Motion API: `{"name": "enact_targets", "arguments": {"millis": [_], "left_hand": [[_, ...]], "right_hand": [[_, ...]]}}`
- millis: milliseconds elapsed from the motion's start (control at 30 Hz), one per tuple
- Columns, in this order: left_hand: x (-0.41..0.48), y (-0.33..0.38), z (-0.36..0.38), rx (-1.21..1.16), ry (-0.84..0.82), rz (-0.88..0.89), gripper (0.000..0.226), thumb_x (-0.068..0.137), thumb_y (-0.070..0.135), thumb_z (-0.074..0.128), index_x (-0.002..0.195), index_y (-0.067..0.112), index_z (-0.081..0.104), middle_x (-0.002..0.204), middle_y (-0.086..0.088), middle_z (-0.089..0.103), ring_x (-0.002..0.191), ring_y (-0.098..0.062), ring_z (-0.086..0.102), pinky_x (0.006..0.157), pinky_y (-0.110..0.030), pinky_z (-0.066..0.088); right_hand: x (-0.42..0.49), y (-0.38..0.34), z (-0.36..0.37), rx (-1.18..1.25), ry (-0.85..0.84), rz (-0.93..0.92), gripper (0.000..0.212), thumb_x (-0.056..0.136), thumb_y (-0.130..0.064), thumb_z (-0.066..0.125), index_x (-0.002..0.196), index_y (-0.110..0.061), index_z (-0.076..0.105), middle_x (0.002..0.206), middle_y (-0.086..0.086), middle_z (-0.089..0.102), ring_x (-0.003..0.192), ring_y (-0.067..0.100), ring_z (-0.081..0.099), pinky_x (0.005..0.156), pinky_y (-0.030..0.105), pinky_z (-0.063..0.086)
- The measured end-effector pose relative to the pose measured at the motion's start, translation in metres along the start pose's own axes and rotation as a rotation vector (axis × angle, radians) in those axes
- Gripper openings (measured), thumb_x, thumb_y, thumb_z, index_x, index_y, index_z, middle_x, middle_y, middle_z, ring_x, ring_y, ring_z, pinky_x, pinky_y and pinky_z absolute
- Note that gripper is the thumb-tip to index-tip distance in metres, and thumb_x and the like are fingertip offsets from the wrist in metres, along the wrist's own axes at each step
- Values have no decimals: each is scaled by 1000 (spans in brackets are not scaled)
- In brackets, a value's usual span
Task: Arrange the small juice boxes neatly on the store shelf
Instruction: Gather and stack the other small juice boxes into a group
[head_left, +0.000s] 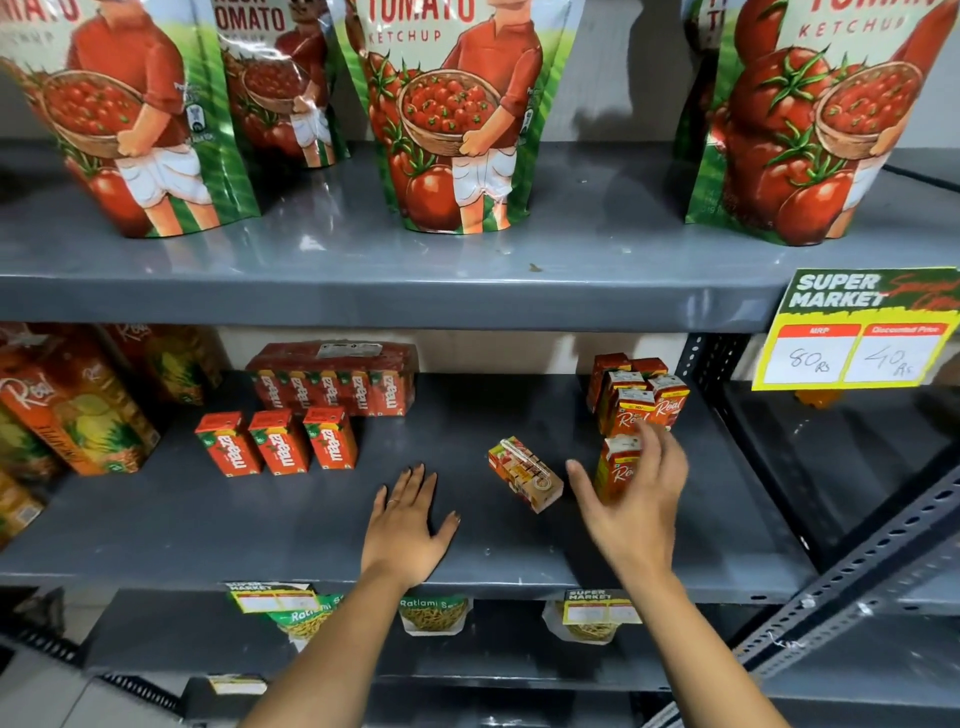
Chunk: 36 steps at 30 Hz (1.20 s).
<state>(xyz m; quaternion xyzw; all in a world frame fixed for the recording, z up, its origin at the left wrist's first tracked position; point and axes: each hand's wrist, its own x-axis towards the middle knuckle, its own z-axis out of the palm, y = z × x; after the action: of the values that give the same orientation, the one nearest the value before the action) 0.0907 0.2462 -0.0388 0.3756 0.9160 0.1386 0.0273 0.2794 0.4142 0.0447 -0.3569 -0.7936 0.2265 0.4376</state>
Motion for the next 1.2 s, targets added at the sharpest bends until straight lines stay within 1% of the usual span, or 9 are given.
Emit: {"name": "enact_targets", "arguments": {"millis": [100, 200, 300, 400, 533, 667, 767, 1067, 1200], "left_hand": [[-1, 0, 0, -1, 0, 2, 72, 92, 60, 29, 151, 22, 15, 161, 3, 8, 146, -11, -1, 119, -36, -1], [-1, 1, -2, -7, 0, -3, 71, 92, 60, 29, 151, 22, 15, 161, 3, 8, 146, -11, -1, 119, -35, -1], [-1, 1, -3, -13, 0, -12, 71, 92, 60, 30, 151, 23, 16, 161, 4, 8, 146, -11, 0, 119, -35, -2], [-1, 0, -3, -12, 0, -12, 72, 92, 61, 30, 151, 23, 17, 161, 4, 8, 146, -10, 0, 119, -35, -1], [-1, 0, -1, -24, 10, -5, 72, 92, 61, 29, 151, 23, 17, 161, 4, 9, 146, -10, 0, 119, -35, -1], [0, -2, 0, -19, 14, 9, 72, 92, 62, 29, 151, 22, 17, 161, 3, 9, 146, -11, 1, 120, -35, 0], [0, -1, 1, -23, 25, 7, 72, 92, 61, 30, 151, 22, 18, 161, 3, 11, 146, -11, 2, 120, -36, 0], [0, -1, 1, -17, 28, 8, 71, 92, 60, 33, 150, 22, 21, 160, 2, 14, 146, -12, 5, 119, -36, 2], [0, 0, -1, -22, 22, 7, 71, 92, 59, 33, 150, 22, 20, 160, 3, 14, 146, -12, 5, 119, -35, 1]], "right_hand": [[1, -24, 21, -73, -176, -137, 49, 83, -28, 64, 126, -10, 51, 126, 9, 51, 119, 24, 47, 98, 36, 45], [9, -27, 55, -257, -573, 29, 53, 89, -29, 55, 136, -11, 41, 132, 10, 50, 123, 28, 47, 95, 37, 46], [13, -22, 77, -313, -704, 116, 49, 90, -30, 55, 131, -7, 41, 127, 15, 57, 116, 33, 55, 89, 39, 49], [14, -22, 84, -315, -651, 87, 34, 90, -20, 55, 120, -8, 49, 117, 15, 64, 107, 33, 62, 83, 39, 53], [13, -32, 73, -33, -448, 127, 55, 89, -20, 58, 140, -13, 38, 131, 9, 54, 117, 25, 55, 96, 38, 48], [37, -41, 23, 181, 4, 63, 60, 74, -6, 69, 130, -5, 48, 120, 7, 52, 108, 15, 48, 96, 19, 35], [63, -10, -16, 245, 276, 179, 57, 66, -5, 73, 120, -6, 56, 116, 16, 58, 106, 26, 56, 95, 33, 45], [31, 91, -13, 231, 12, 514, 51, 67, -2, 79, 99, -8, 39, 98, 20, 61, 92, 37, 63, 71, 34, 43], [30, 94, -10, 255, -90, 474, 64, 69, -3, 79, 117, 0, 37, 109, 17, 59, 96, 25, 59, 77, 33, 42]]}}
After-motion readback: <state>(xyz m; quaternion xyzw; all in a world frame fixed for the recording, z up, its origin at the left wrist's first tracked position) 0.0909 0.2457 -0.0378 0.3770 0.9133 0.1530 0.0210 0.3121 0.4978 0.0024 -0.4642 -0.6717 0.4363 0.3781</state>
